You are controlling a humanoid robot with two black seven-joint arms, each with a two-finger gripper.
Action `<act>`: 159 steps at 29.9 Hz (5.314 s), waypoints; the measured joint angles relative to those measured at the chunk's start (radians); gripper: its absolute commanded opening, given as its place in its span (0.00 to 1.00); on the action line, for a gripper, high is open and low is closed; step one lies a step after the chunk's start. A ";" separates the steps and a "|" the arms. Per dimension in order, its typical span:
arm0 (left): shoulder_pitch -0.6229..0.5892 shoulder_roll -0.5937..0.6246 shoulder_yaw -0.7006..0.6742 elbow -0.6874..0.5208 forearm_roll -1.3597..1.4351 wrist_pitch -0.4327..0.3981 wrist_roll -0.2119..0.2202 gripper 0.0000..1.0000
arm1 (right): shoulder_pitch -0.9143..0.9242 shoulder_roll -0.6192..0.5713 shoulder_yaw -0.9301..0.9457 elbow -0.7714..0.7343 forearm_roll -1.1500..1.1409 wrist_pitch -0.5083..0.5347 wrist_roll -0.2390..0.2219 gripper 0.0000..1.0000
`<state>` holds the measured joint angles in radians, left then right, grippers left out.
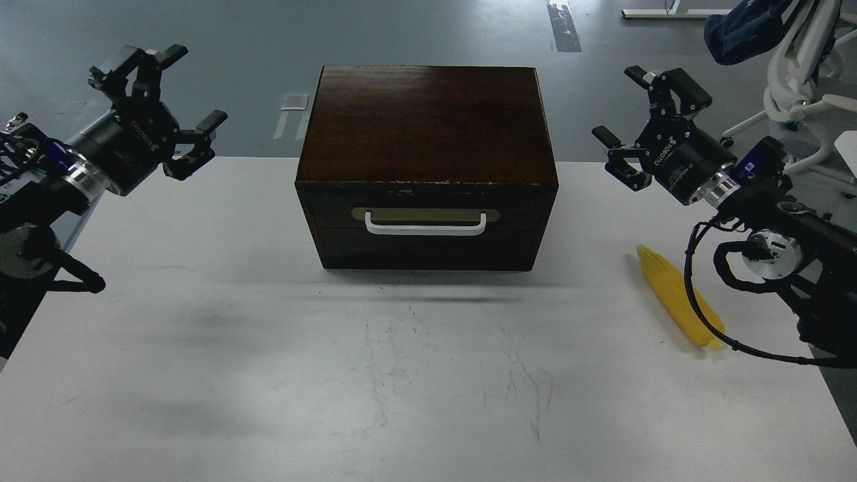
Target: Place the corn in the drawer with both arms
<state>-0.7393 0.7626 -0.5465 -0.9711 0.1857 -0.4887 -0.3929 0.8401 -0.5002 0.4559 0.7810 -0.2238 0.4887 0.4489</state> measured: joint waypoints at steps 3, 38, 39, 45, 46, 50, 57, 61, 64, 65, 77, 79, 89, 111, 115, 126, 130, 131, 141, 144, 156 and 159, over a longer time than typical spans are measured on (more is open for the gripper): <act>0.000 0.001 0.000 0.000 0.000 0.000 0.000 0.99 | 0.000 0.000 0.000 0.000 0.000 0.000 -0.001 1.00; -0.606 -0.316 0.265 -0.406 1.578 0.000 -0.062 0.99 | 0.013 -0.096 0.047 0.001 0.005 0.000 0.010 1.00; -0.628 -0.329 0.313 -0.397 1.602 0.000 -0.069 0.99 | 0.013 -0.098 0.047 0.002 0.005 0.000 0.010 1.00; -0.712 -0.389 0.542 -0.313 1.706 0.000 -0.094 0.99 | 0.012 -0.112 0.047 0.004 0.005 0.000 0.010 1.00; -0.717 -0.395 0.565 -0.303 1.717 0.000 -0.095 0.99 | 0.011 -0.113 0.047 0.004 0.005 0.000 0.010 1.00; -0.724 -0.413 0.618 -0.277 1.755 0.000 -0.096 0.99 | 0.011 -0.122 0.050 0.005 0.007 0.000 0.011 1.00; -0.721 -0.439 0.650 -0.223 1.773 0.000 -0.096 0.99 | 0.006 -0.131 0.050 0.004 0.008 0.000 0.012 1.00; -0.716 -0.449 0.655 -0.198 1.775 0.000 -0.096 0.99 | 0.005 -0.132 0.052 0.004 0.009 0.000 0.013 1.00; -0.714 -0.452 0.672 -0.190 1.776 0.000 -0.096 0.99 | 0.005 -0.132 0.052 0.004 0.009 0.000 0.013 1.00; -0.714 -0.452 0.677 -0.189 1.776 0.000 -0.096 0.99 | 0.005 -0.132 0.052 0.004 0.009 0.000 0.013 1.00; -0.699 -0.461 0.691 -0.186 1.802 0.000 -0.096 0.99 | 0.003 -0.132 0.052 0.004 0.009 0.000 0.014 1.00; -0.695 -0.462 0.691 -0.185 1.807 0.000 -0.096 0.99 | 0.003 -0.132 0.053 0.004 0.009 0.000 0.014 1.00; -0.680 -0.466 0.691 -0.196 1.826 0.000 -0.095 0.99 | 0.001 -0.132 0.053 0.004 0.010 0.000 0.017 1.00; -0.704 -0.426 0.688 -0.468 1.816 0.000 -0.096 0.99 | -0.006 -0.133 0.053 0.006 0.011 0.000 0.017 1.00; -0.704 -0.423 0.688 -0.481 1.816 0.000 -0.096 0.99 | -0.006 -0.134 0.053 0.006 0.011 0.000 0.017 1.00; -0.765 -0.314 0.536 -0.542 1.506 0.000 -0.096 0.99 | -0.006 -0.150 0.053 0.015 0.011 0.000 0.017 1.00; -0.758 -0.214 0.420 -0.521 1.174 0.000 -0.095 0.99 | 0.003 -0.194 0.047 0.049 0.005 0.000 0.017 1.00; -0.753 -0.191 0.405 -0.510 1.103 0.000 -0.095 0.99 | 0.007 -0.213 0.043 0.066 0.001 0.000 0.017 1.00; -0.600 0.016 0.372 -0.369 0.584 0.000 -0.095 0.99 | 0.106 -0.403 -0.018 0.236 -0.579 0.000 0.016 1.00; -0.527 0.025 0.371 -0.324 0.489 0.000 -0.096 0.99 | 0.161 -0.461 -0.087 0.323 -0.839 0.000 0.017 1.00; -0.410 -0.001 0.299 -0.124 0.156 0.000 -0.096 0.99 | 0.468 -0.388 -0.582 0.332 -1.359 0.000 0.019 1.00; -0.404 -0.001 0.297 -0.122 0.154 0.000 -0.096 0.99 | 0.481 -0.338 -0.636 0.291 -1.406 0.000 0.019 1.00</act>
<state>-1.1436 0.7618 -0.2495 -1.0927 0.3393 -0.4886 -0.4886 1.3208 -0.8380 -0.1799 1.0718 -1.6299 0.4886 0.4682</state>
